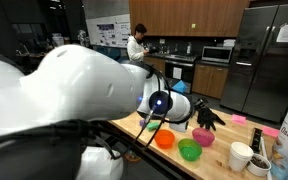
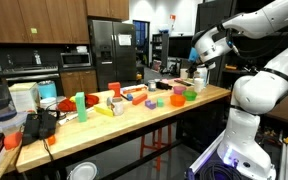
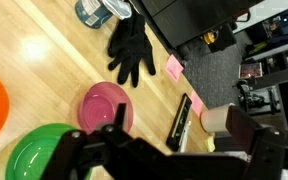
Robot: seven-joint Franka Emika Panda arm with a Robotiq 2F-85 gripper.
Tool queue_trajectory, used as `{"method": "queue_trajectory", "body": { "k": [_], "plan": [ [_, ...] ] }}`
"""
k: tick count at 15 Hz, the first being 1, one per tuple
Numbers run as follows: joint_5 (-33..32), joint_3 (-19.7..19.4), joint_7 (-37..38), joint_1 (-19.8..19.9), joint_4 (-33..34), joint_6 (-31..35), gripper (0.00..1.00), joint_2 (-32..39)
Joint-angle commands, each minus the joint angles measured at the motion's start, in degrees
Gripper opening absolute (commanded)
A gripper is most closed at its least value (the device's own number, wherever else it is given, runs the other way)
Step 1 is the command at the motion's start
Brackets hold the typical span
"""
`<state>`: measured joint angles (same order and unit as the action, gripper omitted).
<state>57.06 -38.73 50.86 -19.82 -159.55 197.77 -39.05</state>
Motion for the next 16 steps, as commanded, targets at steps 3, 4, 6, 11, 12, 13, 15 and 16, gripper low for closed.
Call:
{"method": "queue_trajectory", "body": {
  "k": [3, 4, 6, 11, 12, 13, 15, 16],
  "plan": [
    [-12.3, -19.3, -1.5, -17.9, 1.7, -2.6, 1.0, -3.9],
    [-14.1, -22.0, -1.9, -20.4, 2.2, -3.1, 1.0, -4.3],
    [-16.9, -26.4, -2.5, -24.6, 3.3, -3.8, 1.0, -4.3],
    [-21.6, -32.7, -1.7, -30.7, 5.2, -3.1, 1.0, -3.5],
    [-21.9, -33.4, -1.4, -31.6, 5.4, -2.8, 1.0, -2.8],
    [-21.5, -31.5, -0.7, -29.5, 4.3, -3.3, 1.0, -2.4],
    [-21.9, -32.4, -0.8, -30.3, 4.5, -3.3, 1.0, -2.4],
    [-21.9, -32.5, -0.8, -30.4, 4.6, -3.3, 1.0, -2.4]
  ]
}}
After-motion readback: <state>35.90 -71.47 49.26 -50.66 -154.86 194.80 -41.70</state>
